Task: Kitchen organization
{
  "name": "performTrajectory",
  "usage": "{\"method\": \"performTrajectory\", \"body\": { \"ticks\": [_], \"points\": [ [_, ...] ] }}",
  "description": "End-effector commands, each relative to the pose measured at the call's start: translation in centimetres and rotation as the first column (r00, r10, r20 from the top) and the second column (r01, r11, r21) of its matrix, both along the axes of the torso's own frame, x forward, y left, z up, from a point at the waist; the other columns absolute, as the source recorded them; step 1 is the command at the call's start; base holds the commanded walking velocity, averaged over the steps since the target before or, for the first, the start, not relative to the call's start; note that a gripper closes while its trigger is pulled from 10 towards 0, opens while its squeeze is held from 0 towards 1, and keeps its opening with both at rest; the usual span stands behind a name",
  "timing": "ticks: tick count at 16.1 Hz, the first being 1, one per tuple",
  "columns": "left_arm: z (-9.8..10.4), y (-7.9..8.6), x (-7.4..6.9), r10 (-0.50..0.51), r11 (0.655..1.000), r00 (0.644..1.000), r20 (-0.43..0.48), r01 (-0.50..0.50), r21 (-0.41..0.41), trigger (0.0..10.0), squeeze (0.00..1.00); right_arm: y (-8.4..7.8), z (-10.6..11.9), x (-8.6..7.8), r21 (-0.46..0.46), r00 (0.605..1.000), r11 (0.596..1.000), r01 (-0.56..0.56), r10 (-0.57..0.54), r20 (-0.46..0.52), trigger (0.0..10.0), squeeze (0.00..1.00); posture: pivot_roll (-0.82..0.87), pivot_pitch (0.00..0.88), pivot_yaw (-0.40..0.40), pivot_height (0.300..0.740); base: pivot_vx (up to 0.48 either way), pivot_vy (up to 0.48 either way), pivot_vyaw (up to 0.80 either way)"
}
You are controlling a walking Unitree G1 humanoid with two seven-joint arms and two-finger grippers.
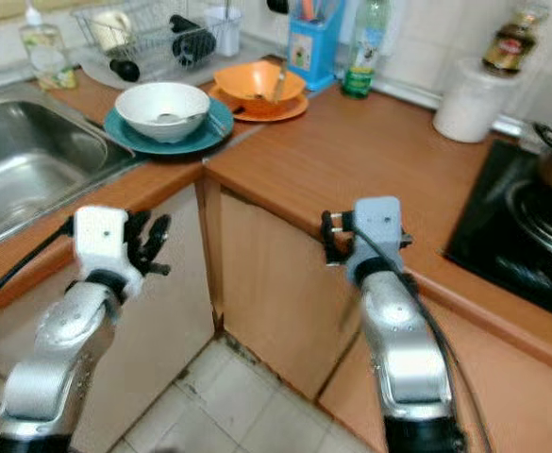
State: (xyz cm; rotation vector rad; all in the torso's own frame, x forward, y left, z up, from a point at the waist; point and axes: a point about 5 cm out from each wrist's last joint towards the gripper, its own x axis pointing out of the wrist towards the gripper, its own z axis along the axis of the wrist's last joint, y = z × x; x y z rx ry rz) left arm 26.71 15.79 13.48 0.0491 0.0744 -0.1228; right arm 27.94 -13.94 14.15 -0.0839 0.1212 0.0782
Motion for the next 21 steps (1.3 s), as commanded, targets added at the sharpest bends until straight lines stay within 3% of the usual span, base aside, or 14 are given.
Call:
{"method": "performTrajectory", "body": {
  "ticks": [1, 4, 7, 10, 13, 14, 18, 21],
  "points": [
    [0.4, -0.2, 0.2, -0.005, 1.0, 1.0, 0.013, 0.005, -0.001, 10.0, 0.0, -0.5, 0.7, 0.1, -0.012, 1.0, 1.0, 0.009, -0.008, 0.031, 10.0, 1.0, -0.18, 0.0, -0.022, 0.74, 0.304, 0.0, 0.0],
    [0.5, -0.2, 0.4, 0.007, 1.0, 1.0, 0.017, -0.007, 0.001, 10.0, 0.0, 0.3, 1.6, 0.2, 0.008, 0.994, 0.998, -0.058, 0.057, 0.089, 10.0, 1.0, -0.18, 0.0, -0.022, 0.74, 0.298, 0.0, 0.0],
    [0.7, 0.0, 0.3, 0.019, 1.0, 0.999, 0.026, -0.019, -0.001, 10.0, 0.0, 0.2, 1.6, 0.4, 0.002, 0.995, 0.999, -0.045, 0.045, 0.09, 10.0, 1.0, -0.17, 0.0, -0.03, 0.74, 0.3, 0.0, 0.0],
    [1.5, 0.2, 0.3, 0.029, 1.0, 0.998, 0.051, -0.029, -0.005, 10.0, 0.0, 0.9, 3.3, 0.3, -0.002, 0.975, 0.995, -0.1, 0.099, 0.198, 10.0, 1.0, -0.17, 0.0, -0.032, 0.74, 0.299, 0.0, 0.53],
    [1.9, 0.3, 0.2, 0.031, 1.0, 0.997, 0.067, -0.031, -0.003, 10.0, 0.0, 0.8, 4.1, 0.0, 0.009, 0.965, 0.995, -0.095, 0.09, 0.248, 10.0, 1.0, -0.16, 0.0, -0.036, 0.74, 0.299, 0.0, 0.8],
    [2.1, 0.3, 0.1, 0.028, 1.0, 0.997, 0.075, -0.028, 0.0, 10.0, 0.0, 0.6, 4.5, -0.2, 0.05, 0.959, 0.995, -0.087, 0.07, 0.275, 10.0, 1.0, -0.16, 0.0, -0.036, 0.74, 0.296, 0.0, 0.0],
    [2.7, 0.4, 0.1, 0.023, 1.0, 0.995, 0.098, -0.023, 0.004, 10.0, 0.0, 0.3, 5.4, -0.7, 0.066, 0.944, 0.993, -0.103, 0.076, 0.321, 10.0, 1.0, -0.16, 0.0, -0.035, 0.74, 0.295, 0.0, 0.0],
    [3.5, 0.3, 0.2, 0.01, 1.0, 0.992, 0.127, -0.013, 0.023, 10.0, 0.0, 1.1, 6.2, -1.0, 0.059, 0.923, 0.975, -0.216, 0.184, 0.338, 10.0, 1.0, -0.16, 0.0, -0.032, 0.74, 0.294, 0.0, 0.2]
  ]
}}
